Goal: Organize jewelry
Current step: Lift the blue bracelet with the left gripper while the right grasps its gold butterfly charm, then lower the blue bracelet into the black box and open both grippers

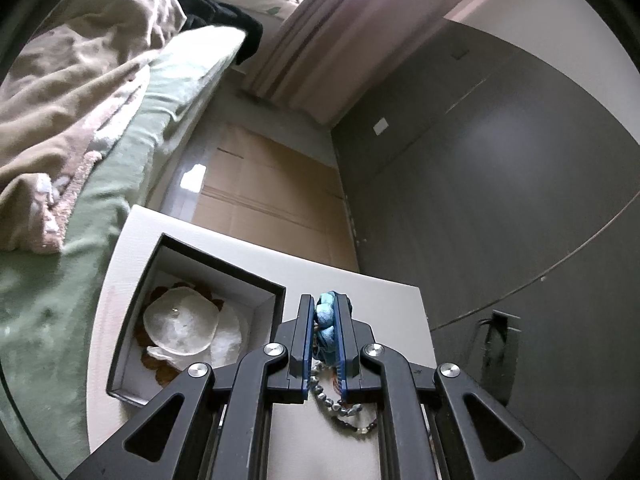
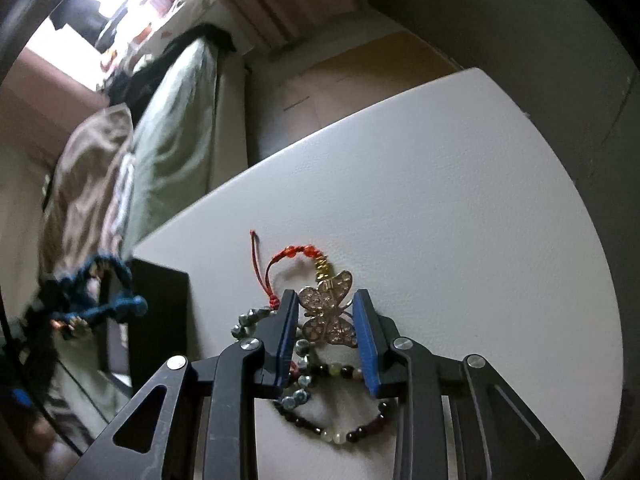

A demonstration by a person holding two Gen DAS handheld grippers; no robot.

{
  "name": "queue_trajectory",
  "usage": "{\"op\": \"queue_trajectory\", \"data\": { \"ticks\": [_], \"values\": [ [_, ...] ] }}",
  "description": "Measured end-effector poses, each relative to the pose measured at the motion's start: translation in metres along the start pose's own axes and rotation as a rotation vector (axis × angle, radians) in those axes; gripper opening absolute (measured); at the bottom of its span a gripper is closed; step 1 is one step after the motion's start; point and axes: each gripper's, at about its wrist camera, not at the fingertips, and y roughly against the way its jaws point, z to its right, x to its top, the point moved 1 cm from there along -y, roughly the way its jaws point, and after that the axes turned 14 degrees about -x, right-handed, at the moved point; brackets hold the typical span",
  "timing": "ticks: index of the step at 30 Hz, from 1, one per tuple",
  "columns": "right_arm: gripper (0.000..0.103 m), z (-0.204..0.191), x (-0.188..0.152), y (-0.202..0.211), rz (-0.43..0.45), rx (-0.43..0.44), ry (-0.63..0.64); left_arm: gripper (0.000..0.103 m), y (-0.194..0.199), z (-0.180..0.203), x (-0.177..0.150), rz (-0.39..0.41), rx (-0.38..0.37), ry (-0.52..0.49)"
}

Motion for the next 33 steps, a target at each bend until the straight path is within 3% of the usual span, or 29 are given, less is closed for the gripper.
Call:
{"op": "queue_trajectory", "data": {
  "ticks": [8,20,33],
  "values": [
    [0.029,-0.015,-0.011,0.026,0.051,0.172,-0.001,0.009,0.017,-0.001,0.002,0.025,0.010,-0.002],
    [0.029,-0.071,-0.018,0.045,0.103,0.339,0.056,0.009,0.046,-0.021,0.010,0.065,0.063,0.014],
    [0.030,-0.141,-0.025,0.031,0.051,0.491,0.109,0.009,0.078,-0.052,0.032,0.140,0.102,0.064]
  ]
}}
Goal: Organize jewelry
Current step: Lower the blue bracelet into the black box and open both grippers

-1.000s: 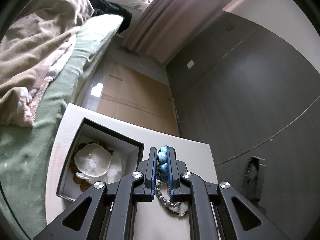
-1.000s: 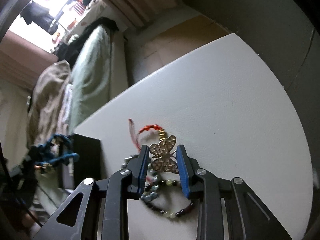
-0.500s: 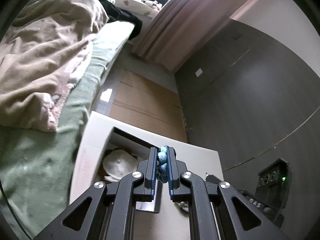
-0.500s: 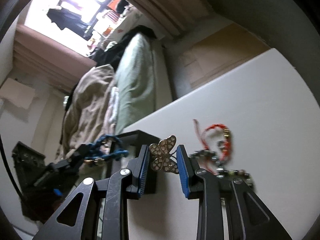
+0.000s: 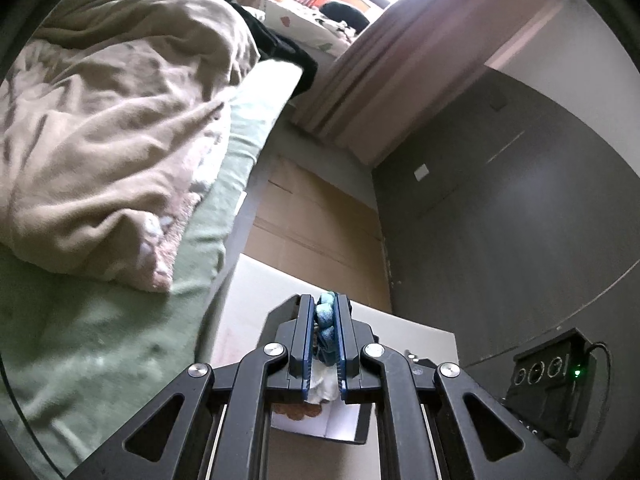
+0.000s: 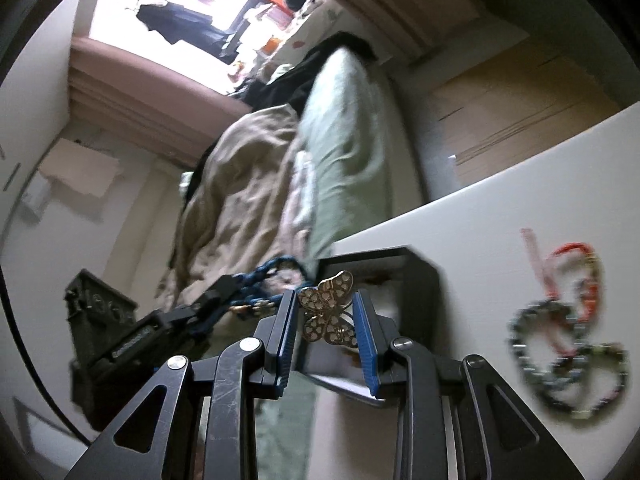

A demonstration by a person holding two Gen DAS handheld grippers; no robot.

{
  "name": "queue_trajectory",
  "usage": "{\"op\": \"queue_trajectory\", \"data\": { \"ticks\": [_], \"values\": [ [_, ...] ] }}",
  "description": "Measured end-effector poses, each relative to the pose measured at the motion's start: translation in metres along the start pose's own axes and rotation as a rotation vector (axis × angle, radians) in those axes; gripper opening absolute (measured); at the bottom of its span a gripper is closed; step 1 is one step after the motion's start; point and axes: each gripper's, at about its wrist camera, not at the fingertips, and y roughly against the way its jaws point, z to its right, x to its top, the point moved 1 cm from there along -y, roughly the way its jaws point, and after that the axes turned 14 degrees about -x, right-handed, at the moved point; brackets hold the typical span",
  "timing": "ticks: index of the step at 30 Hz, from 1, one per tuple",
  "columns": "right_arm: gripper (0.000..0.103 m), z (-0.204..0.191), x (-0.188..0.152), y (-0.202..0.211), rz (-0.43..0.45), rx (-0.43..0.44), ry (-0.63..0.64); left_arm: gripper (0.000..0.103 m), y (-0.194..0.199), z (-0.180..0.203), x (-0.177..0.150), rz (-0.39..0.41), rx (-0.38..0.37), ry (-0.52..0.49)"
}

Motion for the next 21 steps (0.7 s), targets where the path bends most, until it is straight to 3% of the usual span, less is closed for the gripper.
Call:
{"op": "queue_trajectory", "data": {
  "ticks": [4,16,19,21],
  "values": [
    [0.050,0.001,0.001,-0.011,-0.038,-0.027,-0.007,0.009,-0.004,0.000,0.001,-0.014,0.000,-0.002],
    [0.056,0.029,0.004,0.025,0.022,-0.079,-0.049,0.009,-0.027,0.005,-0.015,-0.119,0.012,-0.004],
    [0.057,0.035,0.002,0.033,0.030,-0.101,-0.051,0.020,-0.030,0.001,-0.017,-0.142,0.008,0.048],
    [0.057,0.039,0.001,0.039,0.038,-0.115,-0.057,0.046,-0.029,-0.002,-0.019,-0.140,0.005,0.075]
  ]
}}
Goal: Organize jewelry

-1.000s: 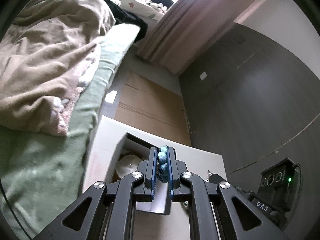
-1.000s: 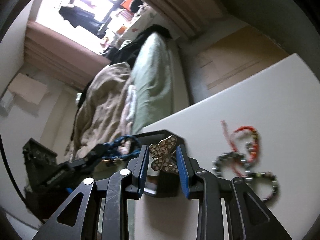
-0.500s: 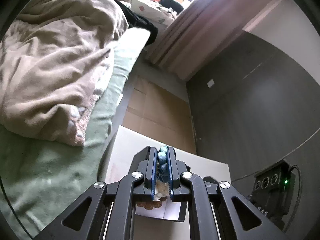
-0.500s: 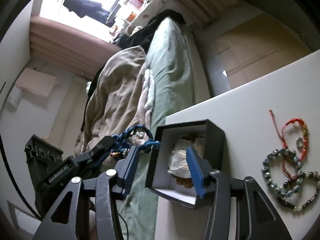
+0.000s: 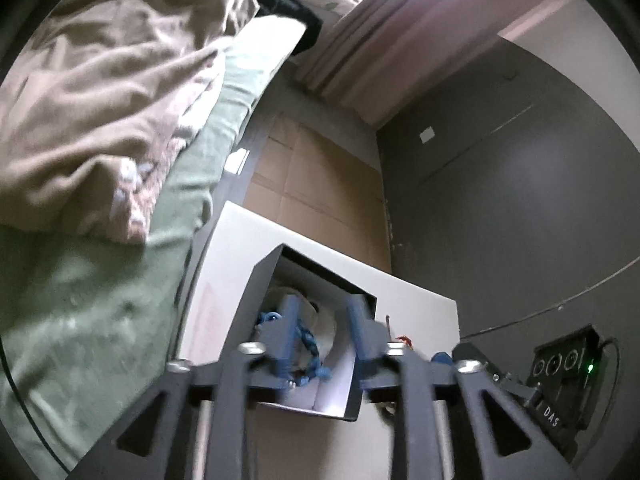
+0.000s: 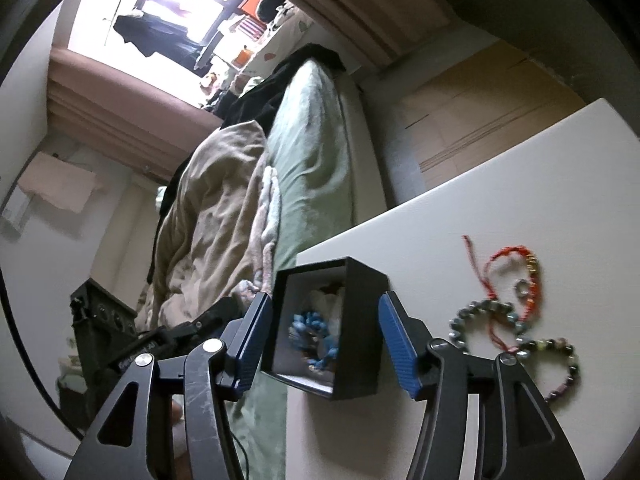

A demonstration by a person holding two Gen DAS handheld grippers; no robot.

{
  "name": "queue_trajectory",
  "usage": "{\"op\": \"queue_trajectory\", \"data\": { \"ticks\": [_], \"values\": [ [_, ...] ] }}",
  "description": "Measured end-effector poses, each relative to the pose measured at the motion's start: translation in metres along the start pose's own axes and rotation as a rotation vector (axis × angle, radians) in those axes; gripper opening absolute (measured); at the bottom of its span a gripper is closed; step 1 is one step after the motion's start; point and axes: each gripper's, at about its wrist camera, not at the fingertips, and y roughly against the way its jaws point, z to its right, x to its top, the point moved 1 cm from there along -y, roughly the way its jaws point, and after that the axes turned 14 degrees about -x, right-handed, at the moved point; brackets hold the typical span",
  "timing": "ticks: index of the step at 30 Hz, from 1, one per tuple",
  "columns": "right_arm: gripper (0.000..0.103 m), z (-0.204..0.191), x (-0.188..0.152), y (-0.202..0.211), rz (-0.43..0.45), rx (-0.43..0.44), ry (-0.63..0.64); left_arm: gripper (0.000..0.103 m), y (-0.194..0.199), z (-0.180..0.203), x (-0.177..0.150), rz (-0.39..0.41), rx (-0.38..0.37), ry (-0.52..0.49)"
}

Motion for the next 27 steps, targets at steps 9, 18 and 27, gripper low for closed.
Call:
{"op": "queue_trajectory", "data": {
  "ticks": [9,18,27],
  "values": [
    [0.057,0.028,-0.001,0.030,0.031,-0.077,-0.020,0.060,0.007,0.016,-0.010,0.037,0.005,-0.046],
    [0.057,0.066,0.000,0.050,0.028,-0.192,-0.060,0.060,-0.022,0.047,-0.036,-0.040,-0.005,-0.138],
    [0.057,0.091,-0.002,0.055,0.000,-0.241,-0.098,0.060,-0.053,0.077,-0.065,-0.089,-0.005,-0.237]
  ]
}}
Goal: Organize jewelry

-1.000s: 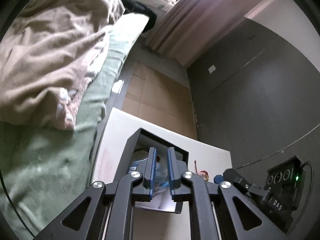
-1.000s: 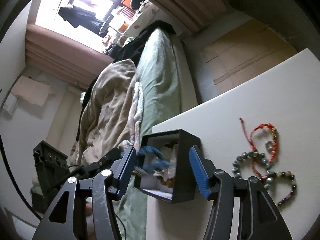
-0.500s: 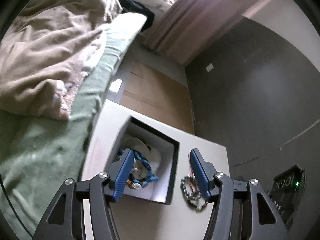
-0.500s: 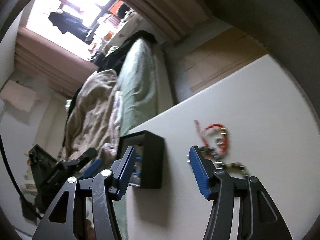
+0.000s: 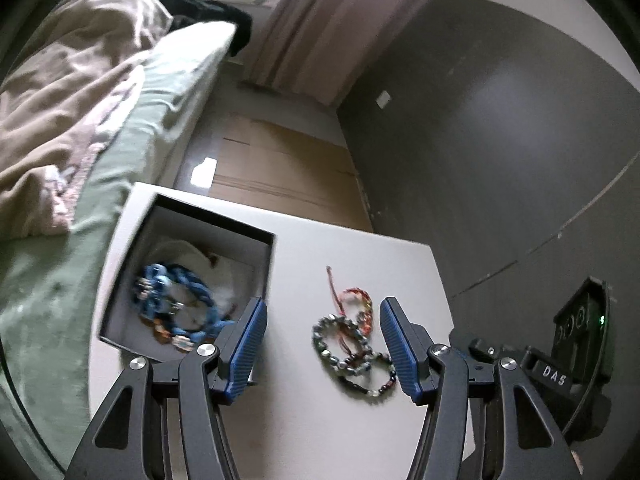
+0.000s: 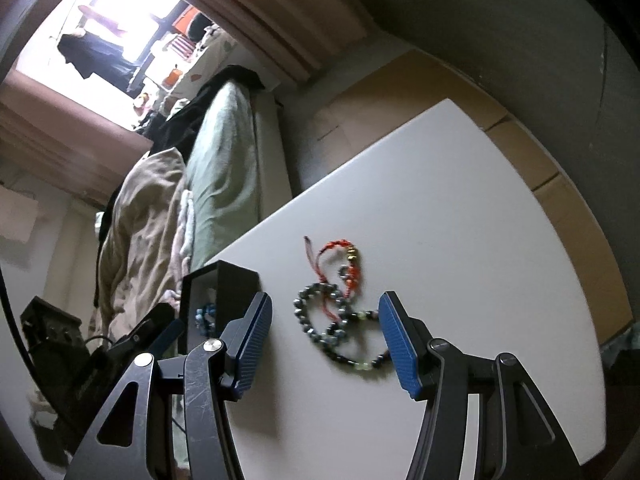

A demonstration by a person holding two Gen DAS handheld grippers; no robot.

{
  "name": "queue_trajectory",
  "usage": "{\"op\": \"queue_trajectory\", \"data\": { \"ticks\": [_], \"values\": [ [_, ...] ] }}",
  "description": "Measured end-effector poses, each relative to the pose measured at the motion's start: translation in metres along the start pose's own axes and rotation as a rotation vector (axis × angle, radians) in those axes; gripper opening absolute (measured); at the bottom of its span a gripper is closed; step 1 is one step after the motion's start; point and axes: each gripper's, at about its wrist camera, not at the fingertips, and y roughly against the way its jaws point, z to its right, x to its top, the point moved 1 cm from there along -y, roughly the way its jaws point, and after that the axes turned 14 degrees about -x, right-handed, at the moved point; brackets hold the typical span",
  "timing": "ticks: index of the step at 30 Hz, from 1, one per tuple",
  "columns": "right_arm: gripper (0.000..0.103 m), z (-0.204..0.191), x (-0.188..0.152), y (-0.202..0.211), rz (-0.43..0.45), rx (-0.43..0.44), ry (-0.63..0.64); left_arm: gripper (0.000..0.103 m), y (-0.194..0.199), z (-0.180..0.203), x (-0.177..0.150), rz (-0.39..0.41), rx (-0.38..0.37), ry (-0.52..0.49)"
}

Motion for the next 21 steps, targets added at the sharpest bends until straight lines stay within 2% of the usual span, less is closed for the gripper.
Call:
{"op": "queue_trajectory", "data": {
  "ticks": [5,9,11,21],
  "values": [
    [0.057,0.014,0.003,0.001,0.001,-0.030,-0.009,0.059,-0.019,0.009,-0.009,-0.047,-0.003,-0.039],
    [0.057,0.028,0.005,0.000,-0.010,-0.045,-0.036,0.045,-0.034,0.013,-0.016,-0.090,0.004,-0.052],
    [0.057,0.031,0.006,0.002,-0.003,-0.055,-0.042,0.042,-0.042,0.014,-0.020,-0.109,0.010,-0.049],
    [0.056,0.041,0.009,0.007,0.003,-0.046,-0.063,0.035,-0.076,0.014,-0.034,-0.182,0.057,-0.040]
  ]
}}
